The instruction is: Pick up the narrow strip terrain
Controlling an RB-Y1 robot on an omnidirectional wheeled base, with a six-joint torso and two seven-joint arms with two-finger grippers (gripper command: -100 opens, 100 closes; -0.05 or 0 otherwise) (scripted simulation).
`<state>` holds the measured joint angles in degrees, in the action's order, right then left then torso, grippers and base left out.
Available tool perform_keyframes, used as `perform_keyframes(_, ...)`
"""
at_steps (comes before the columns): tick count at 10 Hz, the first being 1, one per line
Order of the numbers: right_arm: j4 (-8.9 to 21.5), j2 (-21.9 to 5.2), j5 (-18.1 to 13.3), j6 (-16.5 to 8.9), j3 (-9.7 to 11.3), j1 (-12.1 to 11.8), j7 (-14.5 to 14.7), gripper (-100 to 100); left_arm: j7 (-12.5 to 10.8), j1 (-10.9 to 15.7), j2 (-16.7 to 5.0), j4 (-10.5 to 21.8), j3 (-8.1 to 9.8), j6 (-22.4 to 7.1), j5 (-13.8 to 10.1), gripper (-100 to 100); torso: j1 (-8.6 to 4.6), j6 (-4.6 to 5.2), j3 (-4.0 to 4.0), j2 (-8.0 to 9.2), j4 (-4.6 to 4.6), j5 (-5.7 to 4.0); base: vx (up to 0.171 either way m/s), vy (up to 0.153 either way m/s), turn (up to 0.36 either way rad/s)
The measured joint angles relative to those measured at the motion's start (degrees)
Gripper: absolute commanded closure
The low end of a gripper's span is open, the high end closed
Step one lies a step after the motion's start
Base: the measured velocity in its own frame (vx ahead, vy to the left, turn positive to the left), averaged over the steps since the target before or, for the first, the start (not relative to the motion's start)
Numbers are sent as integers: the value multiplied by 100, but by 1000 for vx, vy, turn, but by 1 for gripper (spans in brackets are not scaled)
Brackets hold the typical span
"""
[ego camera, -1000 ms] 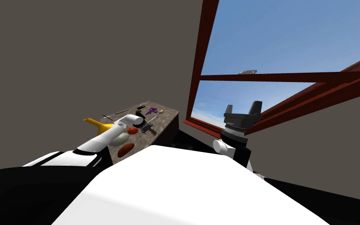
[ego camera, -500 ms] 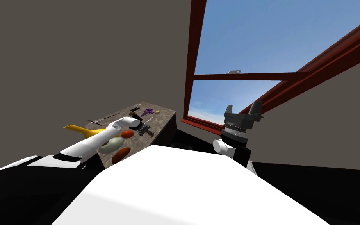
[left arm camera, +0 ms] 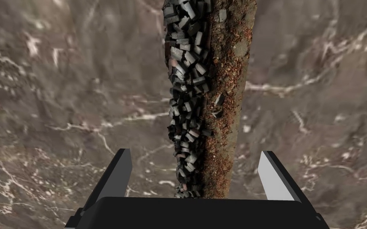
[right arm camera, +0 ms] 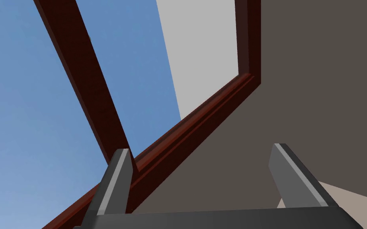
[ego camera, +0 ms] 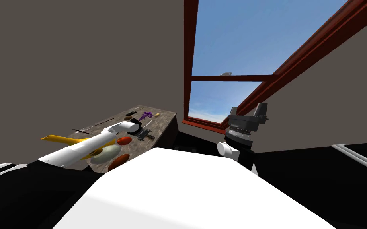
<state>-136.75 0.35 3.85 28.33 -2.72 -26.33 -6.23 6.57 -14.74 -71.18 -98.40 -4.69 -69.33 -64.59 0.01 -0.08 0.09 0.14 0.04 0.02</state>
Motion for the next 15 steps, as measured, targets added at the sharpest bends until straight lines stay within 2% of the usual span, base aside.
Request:
perform_keyframes(5,0,0,0,0,0,0,0,0,-345,-551,-523,53,-91,694,-407,-100,3,2,-3,-5,-2,2,-36,1,-143)
perform_keyframes(8,0,0,0,0,0,-1,0,0,-517,-769,-751,126,-186,1069,-583,-100,15,0,-8,-11,-4,14,-30,-1,-104)
perform_keyframes(9,0,0,0,0,0,-1,0,0,-523,-773,-755,129,-187,1090,-588,100,17,0,-12,-18,-6,15,0,0,0)
perform_keyframes(13,0,0,0,0,-1,-1,0,0,-524,-774,-755,130,-187,1086,-588,100,19,3,-18,-28,-9,16,0,0,0)
perform_keyframes(14,0,0,0,0,-1,-1,0,0,-524,-774,-755,129,-187,1086,-588,0,19,2,-18,-29,-9,16,0,0,0)
perform_keyframes(15,0,0,0,0,-1,-1,0,0,-524,-774,-755,129,-187,1086,-588,100,19,2,-18,-29,-9,16,30,4,244)
